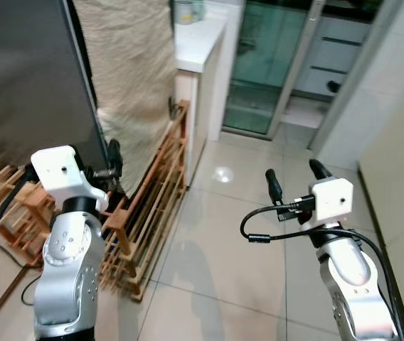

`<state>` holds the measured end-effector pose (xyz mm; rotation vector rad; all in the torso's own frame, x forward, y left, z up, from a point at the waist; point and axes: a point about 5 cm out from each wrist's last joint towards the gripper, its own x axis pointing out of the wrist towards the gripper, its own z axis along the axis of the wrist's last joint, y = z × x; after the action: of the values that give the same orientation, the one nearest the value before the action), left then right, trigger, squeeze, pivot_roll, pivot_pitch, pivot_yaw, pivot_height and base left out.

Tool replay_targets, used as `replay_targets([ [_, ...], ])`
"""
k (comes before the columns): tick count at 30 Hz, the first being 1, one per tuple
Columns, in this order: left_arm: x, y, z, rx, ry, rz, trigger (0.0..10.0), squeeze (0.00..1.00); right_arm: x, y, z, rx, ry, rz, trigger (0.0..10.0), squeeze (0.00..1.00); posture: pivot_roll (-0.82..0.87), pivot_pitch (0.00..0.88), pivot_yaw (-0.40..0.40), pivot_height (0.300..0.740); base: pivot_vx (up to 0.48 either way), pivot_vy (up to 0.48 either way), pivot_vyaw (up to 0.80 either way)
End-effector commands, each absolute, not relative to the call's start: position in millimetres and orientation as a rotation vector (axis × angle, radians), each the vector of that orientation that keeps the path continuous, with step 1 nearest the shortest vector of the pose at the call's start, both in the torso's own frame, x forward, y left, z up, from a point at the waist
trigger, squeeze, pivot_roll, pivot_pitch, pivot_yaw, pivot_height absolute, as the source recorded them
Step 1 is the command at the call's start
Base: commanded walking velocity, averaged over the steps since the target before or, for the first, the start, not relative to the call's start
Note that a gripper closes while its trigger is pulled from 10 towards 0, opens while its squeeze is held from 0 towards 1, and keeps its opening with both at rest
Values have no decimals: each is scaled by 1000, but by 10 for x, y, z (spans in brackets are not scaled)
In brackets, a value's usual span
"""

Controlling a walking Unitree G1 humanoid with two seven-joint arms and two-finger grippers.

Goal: Restocking fridge

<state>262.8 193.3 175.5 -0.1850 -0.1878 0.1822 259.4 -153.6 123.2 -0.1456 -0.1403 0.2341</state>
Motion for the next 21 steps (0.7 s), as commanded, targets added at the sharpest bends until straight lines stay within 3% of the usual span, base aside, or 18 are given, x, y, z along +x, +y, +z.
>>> replay_targets([
  [1,2665,1867,1845,-191,-211,159,10000,0,2611,-1598,1210,-157,-119,214,10000,0,-83,0,-61,740,0,0,0],
  [5,2713,1888,1883,-157,-221,177,10000,0,2628,-1580,1208,-156,-119,221,10000,0,-83,0,-61,740,0,0,0],
  [15,3209,1938,2260,-77,-310,165,10000,0,2690,-1472,1198,-145,-127,243,10000,0,-102,0,-36,740,0,0,0],
  [21,3348,1783,2239,-92,-278,99,10000,0,2706,-1472,1192,-137,-131,222,10000,0,-114,0,-20,740,0,0,0],
])
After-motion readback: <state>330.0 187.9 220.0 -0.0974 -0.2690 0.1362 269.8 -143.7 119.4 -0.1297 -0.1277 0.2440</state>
